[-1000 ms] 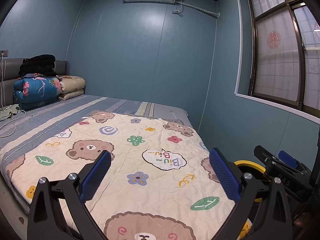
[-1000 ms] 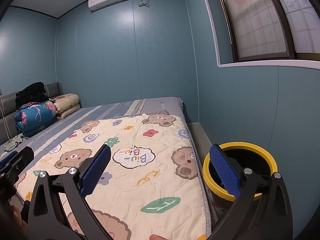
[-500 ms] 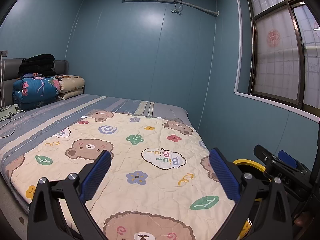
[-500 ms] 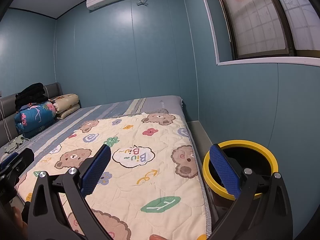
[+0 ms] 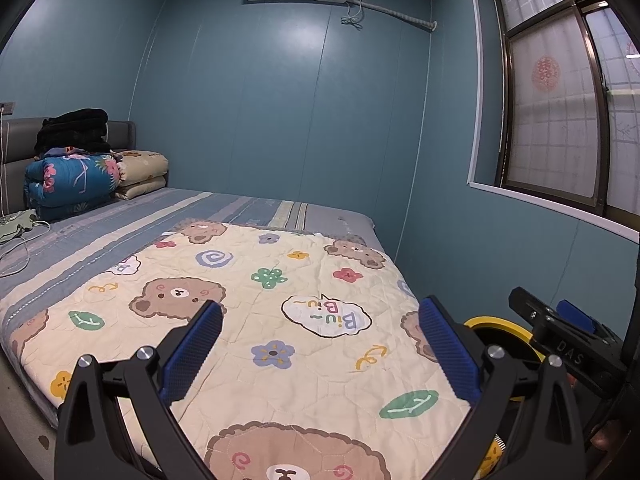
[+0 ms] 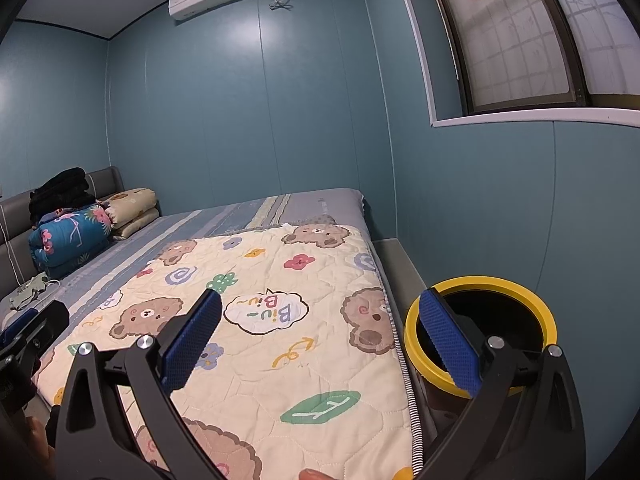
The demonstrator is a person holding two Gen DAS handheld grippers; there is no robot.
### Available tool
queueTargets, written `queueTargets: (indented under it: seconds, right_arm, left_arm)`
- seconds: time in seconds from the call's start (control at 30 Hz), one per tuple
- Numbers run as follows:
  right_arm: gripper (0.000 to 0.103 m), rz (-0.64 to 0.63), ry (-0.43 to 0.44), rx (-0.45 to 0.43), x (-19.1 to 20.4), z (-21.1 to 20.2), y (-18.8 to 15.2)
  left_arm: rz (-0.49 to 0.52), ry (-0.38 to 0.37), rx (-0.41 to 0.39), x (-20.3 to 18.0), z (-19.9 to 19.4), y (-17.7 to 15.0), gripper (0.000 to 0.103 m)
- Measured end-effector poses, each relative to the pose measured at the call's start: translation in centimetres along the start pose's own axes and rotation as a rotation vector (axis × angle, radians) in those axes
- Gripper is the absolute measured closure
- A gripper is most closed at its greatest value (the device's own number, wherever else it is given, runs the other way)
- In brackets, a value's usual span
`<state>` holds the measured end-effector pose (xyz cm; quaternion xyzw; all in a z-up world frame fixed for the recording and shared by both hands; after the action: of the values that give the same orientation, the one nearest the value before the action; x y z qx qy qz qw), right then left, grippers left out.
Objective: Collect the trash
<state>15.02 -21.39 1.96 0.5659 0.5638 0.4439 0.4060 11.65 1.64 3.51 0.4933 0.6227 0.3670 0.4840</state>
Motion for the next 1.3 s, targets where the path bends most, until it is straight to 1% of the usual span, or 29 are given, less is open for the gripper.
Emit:
queueTargets:
  seconds: [1.07,1.3]
  right_arm:
    - [0.008,0.008,-0.001,0.011,0.2,0.0,-0.6]
    - [0.008,0.011,-0.003,0.017,0.7,-0.4,-1.2]
  left_arm:
    - [-0.004,-0.013,0.013,-0.3,0.1,-0.3,0.008]
    - [-0.004,-0.013,0.014,-0.3,0.2,-0.3,0.008]
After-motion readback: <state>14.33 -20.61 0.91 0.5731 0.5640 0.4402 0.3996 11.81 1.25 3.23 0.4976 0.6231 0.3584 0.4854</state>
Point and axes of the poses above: each gripper's, at about its wrist camera, not at the fingertips, and z roughly the way its jaws point, x to its left, y to its top, the point moved 9 cm from there along z, roughly the way its jaws point, and after that the axes turned 5 degrees about -z, right-handed, at the moved point
